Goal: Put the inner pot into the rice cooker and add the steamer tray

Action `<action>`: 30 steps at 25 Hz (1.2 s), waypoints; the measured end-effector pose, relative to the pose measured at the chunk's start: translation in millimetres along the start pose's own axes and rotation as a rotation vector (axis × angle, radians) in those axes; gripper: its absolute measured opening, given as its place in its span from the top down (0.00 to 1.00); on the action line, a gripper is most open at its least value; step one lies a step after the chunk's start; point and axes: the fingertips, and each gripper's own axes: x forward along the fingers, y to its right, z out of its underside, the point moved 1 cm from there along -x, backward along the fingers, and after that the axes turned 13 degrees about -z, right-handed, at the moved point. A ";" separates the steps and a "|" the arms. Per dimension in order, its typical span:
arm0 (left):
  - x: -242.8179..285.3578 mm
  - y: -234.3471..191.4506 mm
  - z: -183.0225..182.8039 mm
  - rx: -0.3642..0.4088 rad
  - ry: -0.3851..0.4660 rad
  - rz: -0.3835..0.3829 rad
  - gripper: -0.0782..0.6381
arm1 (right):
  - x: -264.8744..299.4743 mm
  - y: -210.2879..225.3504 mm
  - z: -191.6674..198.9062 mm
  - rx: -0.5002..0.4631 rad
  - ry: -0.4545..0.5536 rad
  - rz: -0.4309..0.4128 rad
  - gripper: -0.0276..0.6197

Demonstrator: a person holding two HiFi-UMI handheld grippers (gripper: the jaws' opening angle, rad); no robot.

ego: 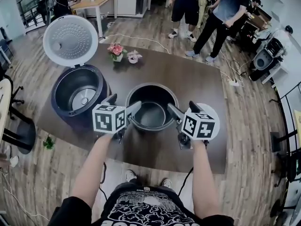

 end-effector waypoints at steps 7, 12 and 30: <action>15.3 -6.8 17.1 -0.033 -0.069 0.087 0.21 | 16.0 -1.3 12.1 0.044 -0.040 0.044 0.34; 23.5 -8.1 28.2 -0.066 -0.121 0.125 0.27 | 22.2 -1.1 24.8 0.095 -0.057 0.052 0.39; 36.6 -0.4 40.7 -0.160 -0.187 0.074 0.65 | 33.6 28.8 51.0 0.133 -0.218 0.016 0.70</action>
